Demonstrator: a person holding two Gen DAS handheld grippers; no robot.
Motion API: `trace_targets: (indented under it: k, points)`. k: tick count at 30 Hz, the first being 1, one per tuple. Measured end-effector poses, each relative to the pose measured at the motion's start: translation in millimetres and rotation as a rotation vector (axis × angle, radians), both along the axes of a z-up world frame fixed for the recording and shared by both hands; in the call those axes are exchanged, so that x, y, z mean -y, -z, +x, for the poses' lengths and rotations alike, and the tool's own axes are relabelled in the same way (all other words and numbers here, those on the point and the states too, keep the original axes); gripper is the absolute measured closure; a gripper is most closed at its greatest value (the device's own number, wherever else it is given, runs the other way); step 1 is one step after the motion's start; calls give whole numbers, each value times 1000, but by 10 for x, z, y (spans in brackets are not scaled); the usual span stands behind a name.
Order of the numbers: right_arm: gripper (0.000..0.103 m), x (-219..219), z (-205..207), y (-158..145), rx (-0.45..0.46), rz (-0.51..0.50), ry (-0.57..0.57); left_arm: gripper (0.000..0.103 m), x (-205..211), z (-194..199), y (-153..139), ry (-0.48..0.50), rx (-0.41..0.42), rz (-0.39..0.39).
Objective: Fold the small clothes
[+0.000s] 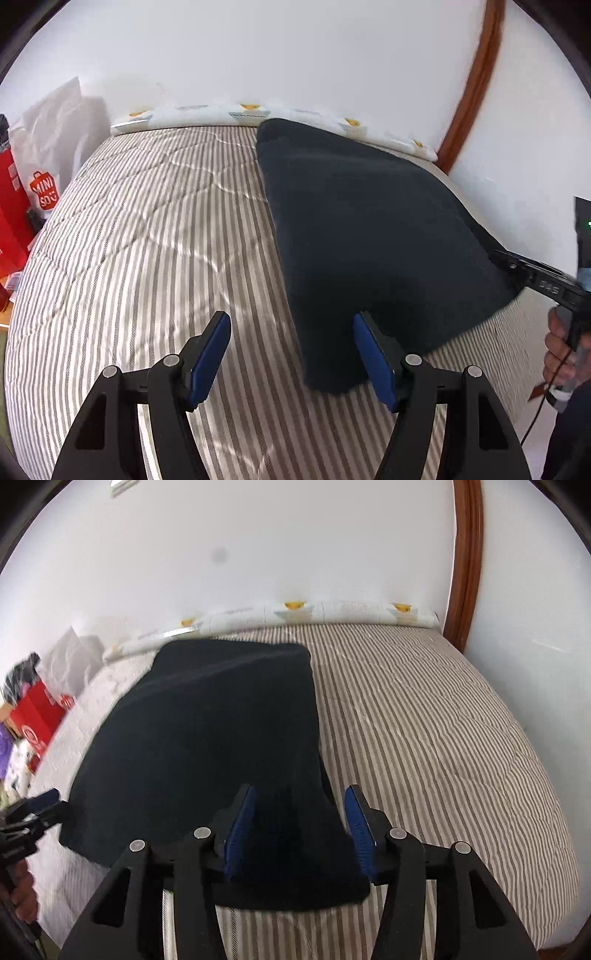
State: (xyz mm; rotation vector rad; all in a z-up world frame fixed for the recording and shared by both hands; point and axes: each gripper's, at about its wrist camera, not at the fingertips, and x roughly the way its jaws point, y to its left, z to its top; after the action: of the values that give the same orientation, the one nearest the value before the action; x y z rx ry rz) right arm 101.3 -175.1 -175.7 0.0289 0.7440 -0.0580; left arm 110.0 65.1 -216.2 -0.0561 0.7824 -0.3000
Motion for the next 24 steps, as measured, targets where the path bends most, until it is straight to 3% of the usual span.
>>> trace_targets:
  k: [4,10,14,16,21,24]
  points:
    - [53,64,-117,35,-5,-10,23,36,-33,-111,21,15,9,3]
    - [53,91,-284,-78,29,2,58,36,-76,-208,98,63,-26,-51]
    - [53,59,-276,-18,12,18,68,39,15,-200,163,88,-22,-20]
    - [53,47,-267,14,4,18,78,43,50,-149,191,86,-31,-20]
    - [53,70,-253,51,-12,51,100,78,43,-140,203,122,-55,-74]
    - [53,51,-273,44,-10,59,109,79,30,-195,180,107,-42,-60]
